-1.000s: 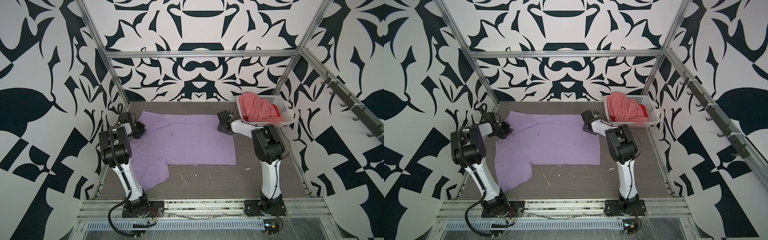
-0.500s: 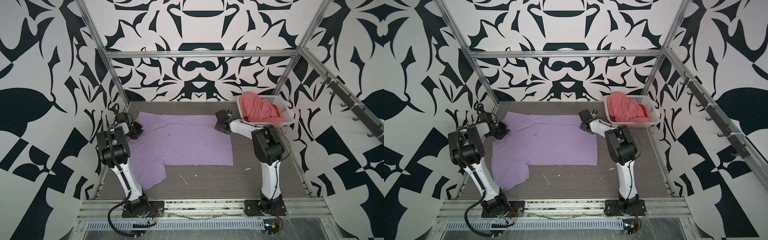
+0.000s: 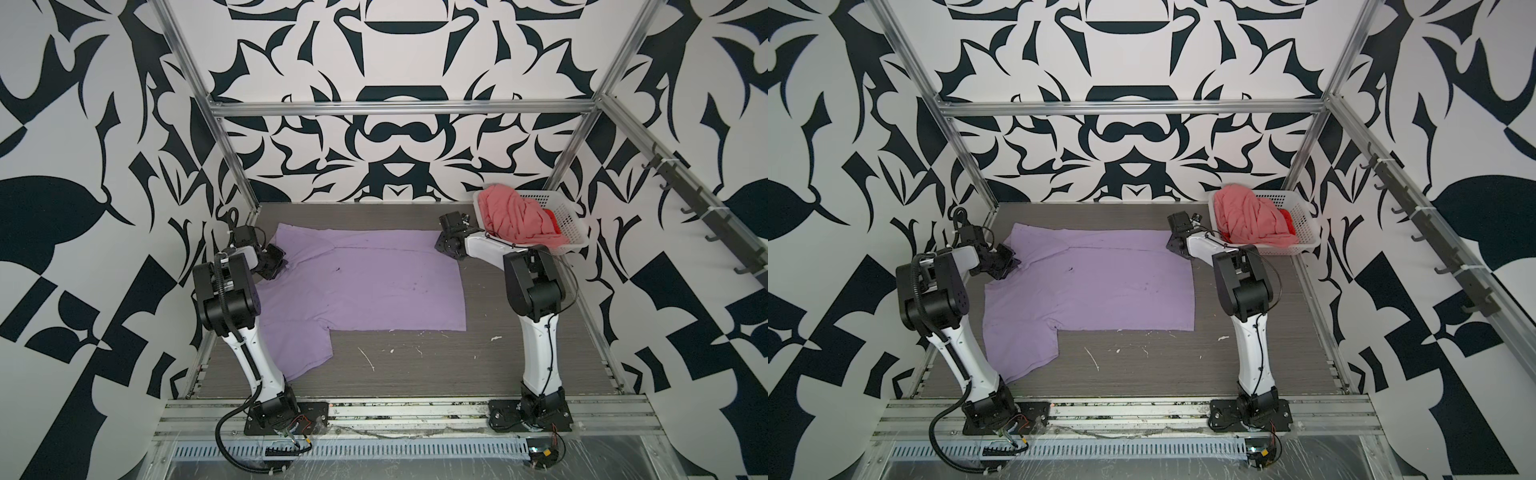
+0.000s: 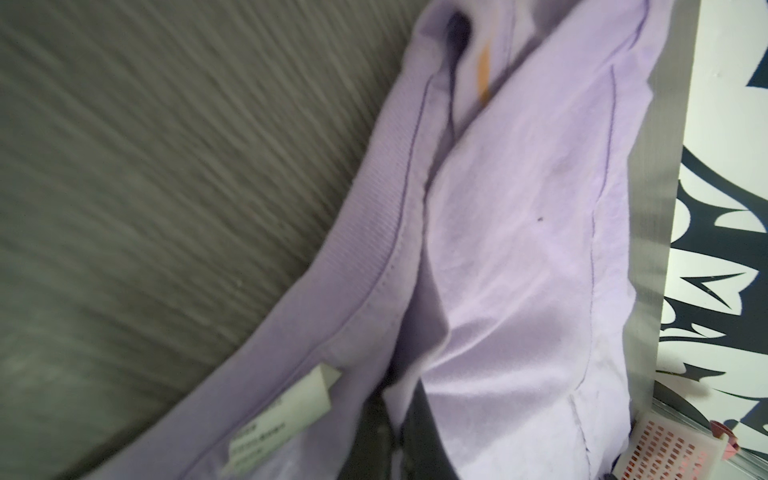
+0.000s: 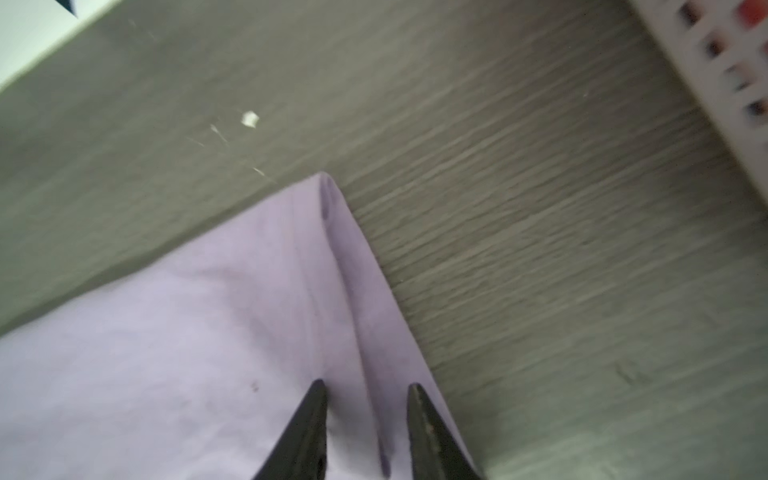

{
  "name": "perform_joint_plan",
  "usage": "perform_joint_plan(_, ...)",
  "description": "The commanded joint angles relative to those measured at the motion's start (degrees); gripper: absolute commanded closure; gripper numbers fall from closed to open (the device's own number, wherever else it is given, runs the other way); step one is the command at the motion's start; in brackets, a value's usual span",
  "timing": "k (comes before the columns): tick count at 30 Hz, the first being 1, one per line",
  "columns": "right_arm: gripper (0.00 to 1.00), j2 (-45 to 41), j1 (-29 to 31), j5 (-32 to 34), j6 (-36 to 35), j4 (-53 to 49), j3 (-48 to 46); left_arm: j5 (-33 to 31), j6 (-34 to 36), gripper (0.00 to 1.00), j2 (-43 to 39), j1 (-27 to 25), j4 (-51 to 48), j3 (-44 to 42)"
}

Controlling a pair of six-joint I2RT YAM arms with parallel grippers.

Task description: Fold and stack the t-shirts

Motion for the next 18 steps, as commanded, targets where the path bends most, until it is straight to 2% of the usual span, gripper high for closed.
perform_joint_plan(1, 0.64, -0.6, 0.2, -2.4, -1.3, 0.4, 2.0, -0.1, -0.7, 1.00, -1.4, -0.1, -1.6, -1.3)
perform_joint_plan(4, 0.63, -0.3, 0.2, -2.8, -1.7, 0.5, 1.8, -0.1, -0.9, 1.00, -1.4, -0.1, -1.5, -1.4)
perform_joint_plan(6, 0.66, 0.0, 0.2, -2.8, -2.0, 0.0, 2.2, -0.2, -1.1, 1.00, -1.5, -0.1, -1.4, -1.4)
perform_joint_plan(12, 0.68, 1.0, 0.8, -0.7, -3.0, -5.1, 5.2, -0.4, -1.6, 1.00, -1.2, -0.2, -1.1, -1.2)
perform_joint_plan(13, 0.69, 1.1, 0.9, 1.4, -3.3, -6.2, 5.8, -0.4, -1.7, 1.00, -1.2, -0.2, -1.1, -1.1)
perform_joint_plan(18, 0.79, 2.1, 1.6, 3.3, -4.7, -10.7, 8.8, -0.6, -1.9, 1.00, -0.9, -0.2, -0.9, -1.1)
